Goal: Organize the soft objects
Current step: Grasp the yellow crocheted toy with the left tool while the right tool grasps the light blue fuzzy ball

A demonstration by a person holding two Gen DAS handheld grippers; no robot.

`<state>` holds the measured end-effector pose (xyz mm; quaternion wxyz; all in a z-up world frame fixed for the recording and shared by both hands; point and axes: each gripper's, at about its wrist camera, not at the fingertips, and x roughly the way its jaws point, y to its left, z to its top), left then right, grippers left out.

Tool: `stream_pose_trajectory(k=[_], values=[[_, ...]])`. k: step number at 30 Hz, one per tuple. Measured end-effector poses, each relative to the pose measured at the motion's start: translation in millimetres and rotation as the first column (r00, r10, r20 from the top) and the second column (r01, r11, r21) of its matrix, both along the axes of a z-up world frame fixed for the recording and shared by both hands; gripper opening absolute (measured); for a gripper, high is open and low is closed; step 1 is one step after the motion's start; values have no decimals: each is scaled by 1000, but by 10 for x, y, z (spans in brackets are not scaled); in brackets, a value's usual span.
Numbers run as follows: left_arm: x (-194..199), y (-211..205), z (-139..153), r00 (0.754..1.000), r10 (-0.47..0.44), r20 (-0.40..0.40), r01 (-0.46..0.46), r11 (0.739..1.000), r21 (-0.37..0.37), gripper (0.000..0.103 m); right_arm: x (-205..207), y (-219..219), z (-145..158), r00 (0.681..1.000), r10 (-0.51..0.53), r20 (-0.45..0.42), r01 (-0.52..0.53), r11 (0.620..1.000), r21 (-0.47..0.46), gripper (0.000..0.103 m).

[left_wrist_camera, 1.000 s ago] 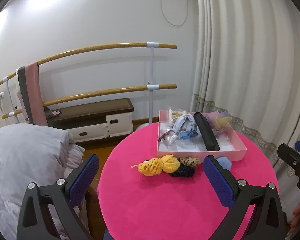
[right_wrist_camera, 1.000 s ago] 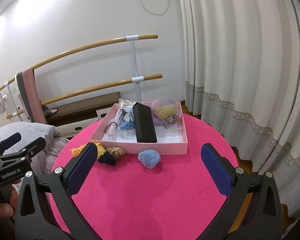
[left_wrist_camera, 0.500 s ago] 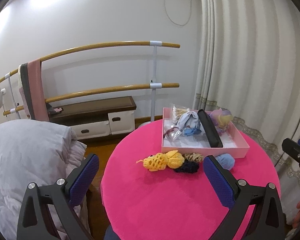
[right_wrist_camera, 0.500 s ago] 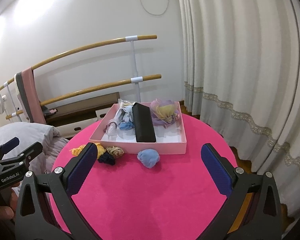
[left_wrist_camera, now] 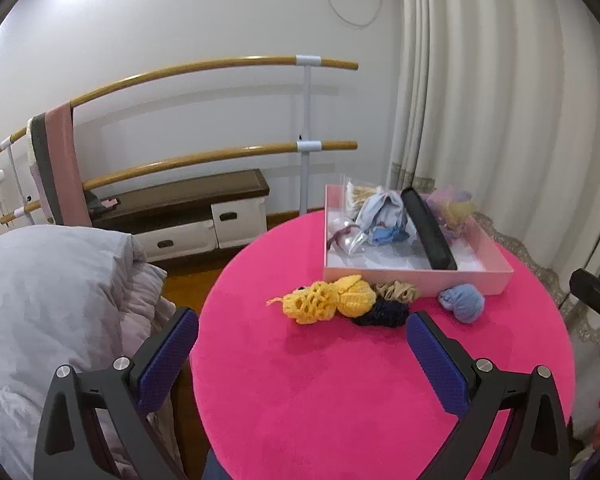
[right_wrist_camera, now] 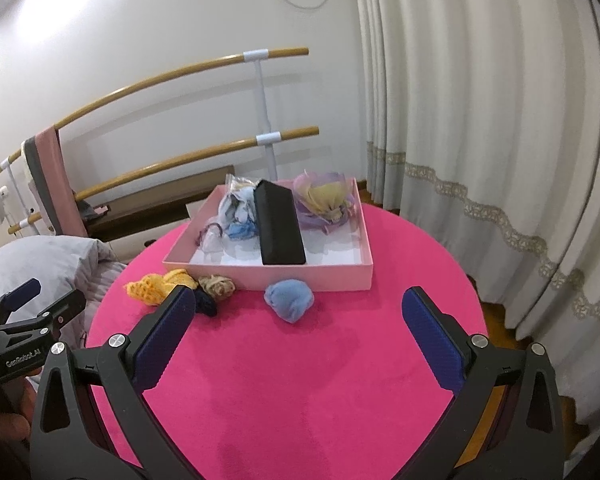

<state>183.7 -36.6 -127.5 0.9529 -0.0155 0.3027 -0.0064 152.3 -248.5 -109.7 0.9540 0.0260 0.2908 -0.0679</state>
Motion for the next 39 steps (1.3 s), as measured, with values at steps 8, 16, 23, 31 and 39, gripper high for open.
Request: stream_pose_trajectory(k=[8, 16, 23, 31, 39], values=[[514, 6, -260, 997, -10, -80, 12, 1000, 17, 103, 234, -105, -289, 998, -6, -70, 8, 1000, 25, 103], [1119, 15, -553, 991, -10, -131, 14, 999, 33, 103, 548, -197, -594, 988, -10, -155, 17, 999, 40, 103], [1492, -20, -798, 986, -25, -163, 30, 999, 25, 103, 819, -221, -829, 977, 2, -214, 9, 999, 53, 103], [1761, -79, -928, 983, -55, -174, 53, 998, -17, 103, 1068, -203, -981, 967, 18, -256, -5, 999, 54, 103], [2008, -201, -1147, 978, -62, -199, 53, 997, -48, 103, 1316, -170, -1160, 954, 35, -296, -20, 998, 55, 103]])
